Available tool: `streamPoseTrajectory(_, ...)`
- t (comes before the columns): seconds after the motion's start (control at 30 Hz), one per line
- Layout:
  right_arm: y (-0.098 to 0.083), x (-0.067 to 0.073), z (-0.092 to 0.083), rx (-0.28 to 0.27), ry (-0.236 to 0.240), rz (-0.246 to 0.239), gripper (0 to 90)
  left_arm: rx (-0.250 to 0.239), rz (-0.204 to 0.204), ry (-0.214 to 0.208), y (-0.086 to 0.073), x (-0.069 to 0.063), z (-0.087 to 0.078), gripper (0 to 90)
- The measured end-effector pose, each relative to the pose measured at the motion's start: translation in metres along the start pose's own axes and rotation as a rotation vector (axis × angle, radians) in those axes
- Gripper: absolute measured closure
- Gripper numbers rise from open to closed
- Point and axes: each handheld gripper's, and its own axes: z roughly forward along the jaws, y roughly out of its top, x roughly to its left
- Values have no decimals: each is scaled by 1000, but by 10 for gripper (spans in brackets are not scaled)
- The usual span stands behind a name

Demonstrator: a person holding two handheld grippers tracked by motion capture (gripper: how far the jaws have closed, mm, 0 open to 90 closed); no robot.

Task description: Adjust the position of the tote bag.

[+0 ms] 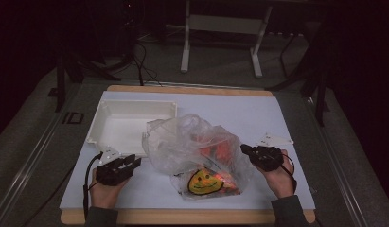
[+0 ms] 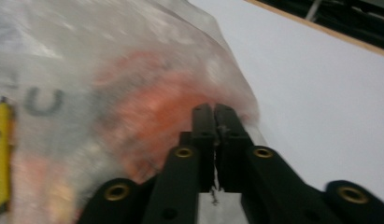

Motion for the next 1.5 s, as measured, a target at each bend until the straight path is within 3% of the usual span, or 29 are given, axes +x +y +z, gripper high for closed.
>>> streamPoseTrajectory(0.23,19,13,2,-13,70,-32,897,8,13,-1,1,-1,1,702)
streamPoseTrajectory(0.53,36,30,13,-17,155,-64,742,25,21,-9,-1,-3,5,682)
streamPoseTrajectory(0.67,43,36,19,-28,196,-82,717,36,22,-8,-2,-4,8,677)
streamPoseTrajectory(1.1,63,54,35,-59,239,-133,702,55,31,-18,-3,-7,13,668)
streamPoseTrajectory(1.4,72,69,58,-42,307,-137,522,47,27,-14,-3,-7,11,665)
streamPoseTrajectory(1.5,74,76,66,-32,289,-156,474,50,32,-14,-3,-8,11,663)
